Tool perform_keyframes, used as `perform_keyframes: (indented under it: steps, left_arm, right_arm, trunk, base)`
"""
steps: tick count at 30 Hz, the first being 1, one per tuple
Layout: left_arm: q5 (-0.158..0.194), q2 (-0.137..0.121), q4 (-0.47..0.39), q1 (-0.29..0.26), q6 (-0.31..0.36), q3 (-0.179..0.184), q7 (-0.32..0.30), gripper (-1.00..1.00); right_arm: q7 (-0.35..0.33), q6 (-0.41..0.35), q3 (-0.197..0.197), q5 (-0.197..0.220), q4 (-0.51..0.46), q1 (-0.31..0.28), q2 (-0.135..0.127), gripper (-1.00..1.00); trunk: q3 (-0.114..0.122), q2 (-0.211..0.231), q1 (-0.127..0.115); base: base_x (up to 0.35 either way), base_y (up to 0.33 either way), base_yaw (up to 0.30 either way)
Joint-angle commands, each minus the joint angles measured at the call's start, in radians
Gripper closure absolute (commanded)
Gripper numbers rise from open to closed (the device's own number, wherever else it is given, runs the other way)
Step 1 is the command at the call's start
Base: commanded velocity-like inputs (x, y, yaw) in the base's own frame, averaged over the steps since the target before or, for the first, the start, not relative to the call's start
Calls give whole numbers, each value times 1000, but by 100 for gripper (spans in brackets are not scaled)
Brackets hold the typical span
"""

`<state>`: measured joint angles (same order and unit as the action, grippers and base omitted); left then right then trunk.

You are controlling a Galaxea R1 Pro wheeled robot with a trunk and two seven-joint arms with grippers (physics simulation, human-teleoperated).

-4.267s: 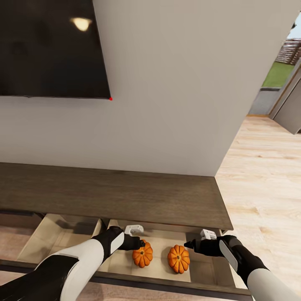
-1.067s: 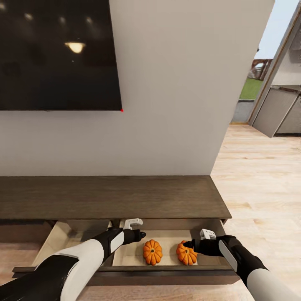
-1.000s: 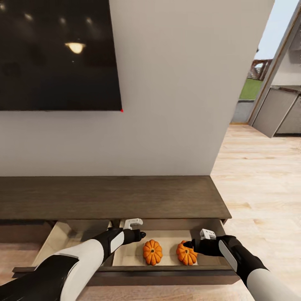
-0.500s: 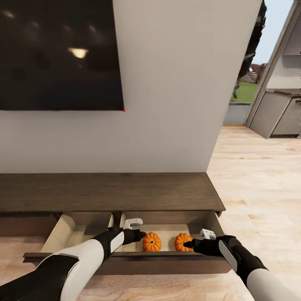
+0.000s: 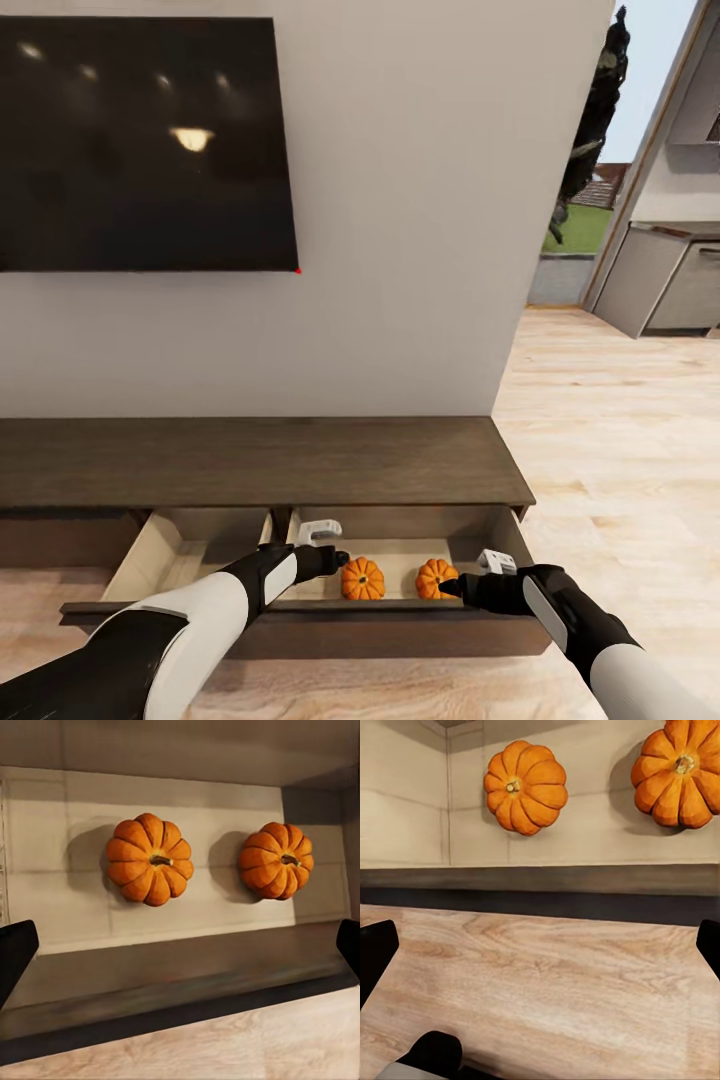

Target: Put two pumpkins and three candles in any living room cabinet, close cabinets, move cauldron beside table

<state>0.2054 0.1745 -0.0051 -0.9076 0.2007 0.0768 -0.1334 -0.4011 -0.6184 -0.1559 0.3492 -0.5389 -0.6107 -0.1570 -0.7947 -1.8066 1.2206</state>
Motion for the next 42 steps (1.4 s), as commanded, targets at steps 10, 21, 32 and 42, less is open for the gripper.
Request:
perform_keyframes:
  steps: [10,21,32,42]
  left_arm:
    - [10,0,1,1,-78,9,-1,-100]
    - [9,0,3,1,-81,9,-1,-100]
    - [10,0,6,1,-82,9,-2,-100]
    - [10,0,7,1,-87,9,-1,-100]
  right_arm:
    - [1,-1,-6,1,0,0,-1,-100]
    - [1,0,-6,1,2,0,-1,-100]
    - [1,0,-7,1,2,0,-1,-100]
    - [1,1,-8,1,2,2,-1,-100]
  trunk:
    - [15,0,0]
    - [33,0,0]
    - [51,0,0]
    - [57,0,0]
  base:
    - [0,0,0]
    - [-81,-7,0]
    - [-137,-6,0]
    - [-3,0,0]
